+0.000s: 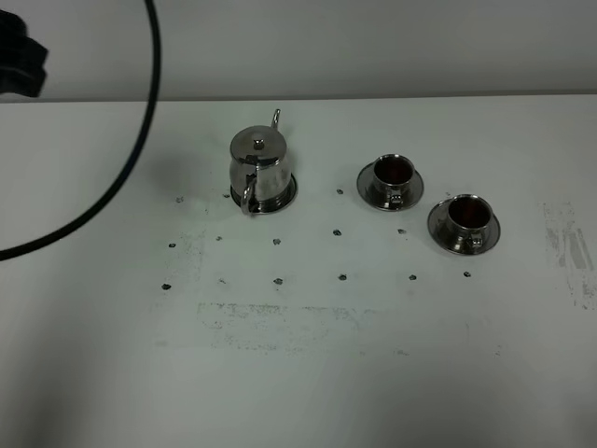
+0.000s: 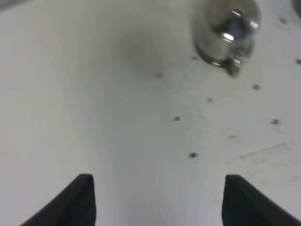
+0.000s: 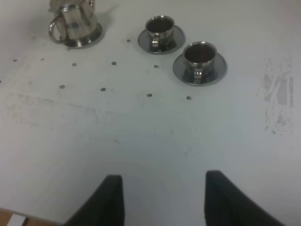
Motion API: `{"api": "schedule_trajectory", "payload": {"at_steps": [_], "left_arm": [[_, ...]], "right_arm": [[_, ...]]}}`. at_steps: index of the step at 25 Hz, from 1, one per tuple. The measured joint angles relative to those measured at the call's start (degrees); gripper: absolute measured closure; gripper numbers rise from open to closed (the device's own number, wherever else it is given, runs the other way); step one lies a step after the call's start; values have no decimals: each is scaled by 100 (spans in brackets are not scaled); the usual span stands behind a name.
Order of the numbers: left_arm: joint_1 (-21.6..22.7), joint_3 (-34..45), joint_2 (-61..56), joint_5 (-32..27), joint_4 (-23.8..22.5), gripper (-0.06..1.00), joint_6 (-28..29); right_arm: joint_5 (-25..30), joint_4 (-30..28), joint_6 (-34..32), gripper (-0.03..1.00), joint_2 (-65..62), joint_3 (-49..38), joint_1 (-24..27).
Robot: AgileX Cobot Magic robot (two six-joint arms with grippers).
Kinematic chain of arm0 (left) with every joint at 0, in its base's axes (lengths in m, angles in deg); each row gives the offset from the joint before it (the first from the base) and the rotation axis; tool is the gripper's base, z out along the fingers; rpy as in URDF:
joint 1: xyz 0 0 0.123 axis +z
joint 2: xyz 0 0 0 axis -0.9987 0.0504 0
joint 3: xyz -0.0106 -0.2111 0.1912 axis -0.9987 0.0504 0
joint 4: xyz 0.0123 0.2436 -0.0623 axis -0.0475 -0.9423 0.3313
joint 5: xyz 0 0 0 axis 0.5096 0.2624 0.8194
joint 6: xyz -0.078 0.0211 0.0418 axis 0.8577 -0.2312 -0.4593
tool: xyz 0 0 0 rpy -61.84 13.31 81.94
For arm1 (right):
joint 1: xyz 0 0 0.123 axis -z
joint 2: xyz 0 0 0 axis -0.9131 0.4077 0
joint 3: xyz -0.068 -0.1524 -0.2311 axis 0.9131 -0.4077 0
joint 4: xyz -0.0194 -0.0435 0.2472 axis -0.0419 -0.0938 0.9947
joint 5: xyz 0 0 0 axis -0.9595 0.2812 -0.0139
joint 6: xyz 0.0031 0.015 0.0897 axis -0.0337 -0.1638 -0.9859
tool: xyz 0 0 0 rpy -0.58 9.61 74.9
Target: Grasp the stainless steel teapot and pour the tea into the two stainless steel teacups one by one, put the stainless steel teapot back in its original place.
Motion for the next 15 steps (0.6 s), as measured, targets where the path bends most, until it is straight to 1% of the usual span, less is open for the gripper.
{"api": "schedule_trajectory", "payload": {"at_steps": [2, 5, 8, 12, 15], "left_arm": [[181, 214, -311, -5, -67, 33, 11], [520, 872, -829, -5, -67, 33, 80], [890, 1918, -1446, 75, 56, 33, 101], [1367, 3351, -2473, 654, 364, 33, 106], [1561, 4350, -3387, 768, 500, 33, 113]], "right_arm": [[0, 0, 0, 58, 0, 0, 0], [0, 0, 0, 58, 0, 0, 0], [0, 0, 0, 58, 0, 0, 0], [0, 0, 0, 58, 0, 0, 0], [0, 0, 0, 58, 0, 0, 0]]}}
